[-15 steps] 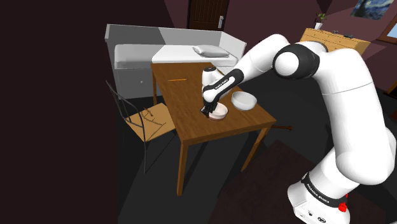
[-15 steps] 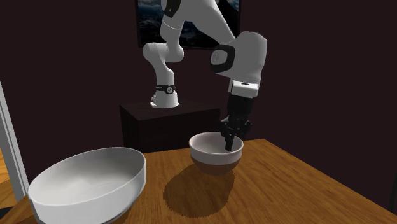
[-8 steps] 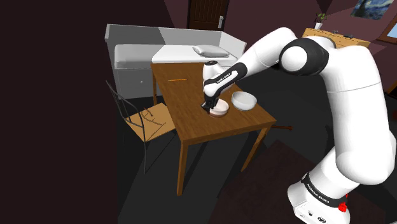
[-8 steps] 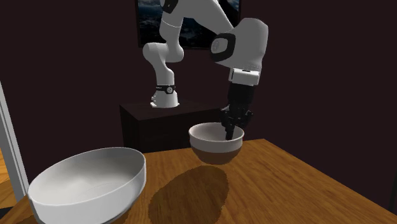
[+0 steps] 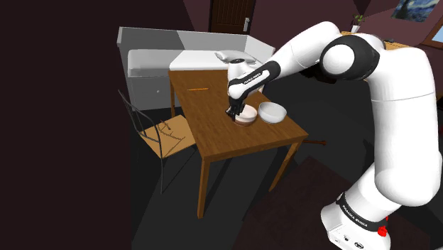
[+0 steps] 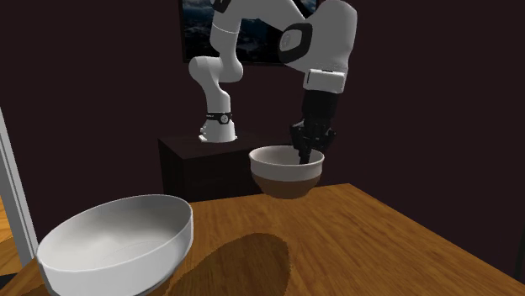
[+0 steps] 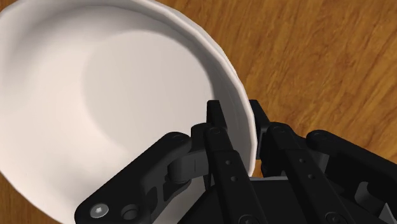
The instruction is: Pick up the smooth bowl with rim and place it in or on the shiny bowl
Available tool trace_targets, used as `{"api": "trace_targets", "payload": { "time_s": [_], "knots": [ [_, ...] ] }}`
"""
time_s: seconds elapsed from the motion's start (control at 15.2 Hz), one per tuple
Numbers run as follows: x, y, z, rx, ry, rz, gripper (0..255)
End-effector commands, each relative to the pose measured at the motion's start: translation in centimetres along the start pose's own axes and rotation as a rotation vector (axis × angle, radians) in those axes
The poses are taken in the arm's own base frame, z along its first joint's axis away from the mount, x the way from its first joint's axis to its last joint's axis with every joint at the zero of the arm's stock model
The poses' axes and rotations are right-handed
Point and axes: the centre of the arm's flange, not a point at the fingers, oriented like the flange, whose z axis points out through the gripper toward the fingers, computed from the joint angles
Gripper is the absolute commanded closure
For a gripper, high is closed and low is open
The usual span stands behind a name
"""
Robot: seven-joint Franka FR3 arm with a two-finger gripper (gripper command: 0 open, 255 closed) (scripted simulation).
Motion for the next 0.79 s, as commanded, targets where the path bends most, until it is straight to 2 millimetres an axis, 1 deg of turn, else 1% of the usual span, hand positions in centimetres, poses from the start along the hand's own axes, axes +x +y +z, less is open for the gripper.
{"api": "trace_targets", "payload": {
  "time_s": [0.0, 0.73],
  "knots": [
    [-0.1, 0.1, -1.1, 0.0, 0.0, 0.0, 255],
    [-0.3, 1.1, -6.8, 0.0, 0.0, 0.0, 255]
  ]
}}
